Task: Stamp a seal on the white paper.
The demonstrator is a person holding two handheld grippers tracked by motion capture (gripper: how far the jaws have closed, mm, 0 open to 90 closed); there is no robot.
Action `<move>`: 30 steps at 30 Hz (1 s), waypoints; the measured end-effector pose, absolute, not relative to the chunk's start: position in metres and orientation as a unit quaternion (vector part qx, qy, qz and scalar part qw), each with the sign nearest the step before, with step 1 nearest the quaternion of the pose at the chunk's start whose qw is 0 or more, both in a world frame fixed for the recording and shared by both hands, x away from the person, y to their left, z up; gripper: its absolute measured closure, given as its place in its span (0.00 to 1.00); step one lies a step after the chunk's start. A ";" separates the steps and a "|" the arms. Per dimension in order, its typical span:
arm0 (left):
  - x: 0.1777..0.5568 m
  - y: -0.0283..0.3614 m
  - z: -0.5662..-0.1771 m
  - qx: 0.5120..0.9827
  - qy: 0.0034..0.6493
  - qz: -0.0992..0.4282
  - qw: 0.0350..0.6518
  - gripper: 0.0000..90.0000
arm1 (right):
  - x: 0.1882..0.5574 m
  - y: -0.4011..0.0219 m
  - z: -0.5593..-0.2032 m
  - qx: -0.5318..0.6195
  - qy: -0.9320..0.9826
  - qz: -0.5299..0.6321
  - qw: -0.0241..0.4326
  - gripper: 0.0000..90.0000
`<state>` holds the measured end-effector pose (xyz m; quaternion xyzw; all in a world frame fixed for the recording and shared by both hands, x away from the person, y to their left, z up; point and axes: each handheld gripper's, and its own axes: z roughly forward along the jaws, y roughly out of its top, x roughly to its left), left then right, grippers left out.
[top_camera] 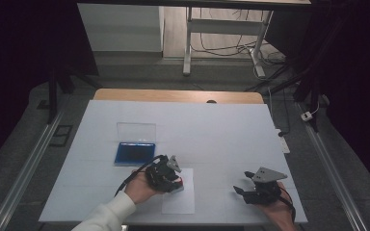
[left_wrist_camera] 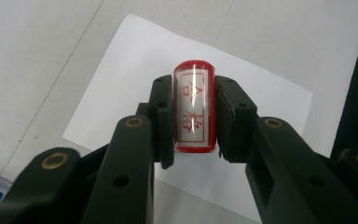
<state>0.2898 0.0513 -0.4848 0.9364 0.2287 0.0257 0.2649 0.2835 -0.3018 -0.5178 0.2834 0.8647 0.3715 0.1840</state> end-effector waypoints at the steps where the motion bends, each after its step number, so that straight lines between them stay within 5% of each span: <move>1: 0.290 0.051 -0.485 0.937 0.228 0.026 0.264 0.78 | 0.283 -0.302 -0.518 0.284 0.865 0.372 0.184 0.32; 30: 0.287 0.045 -0.486 0.940 0.232 0.032 0.247 0.78 | 0.283 -0.301 -0.518 0.283 0.865 0.371 0.185 0.33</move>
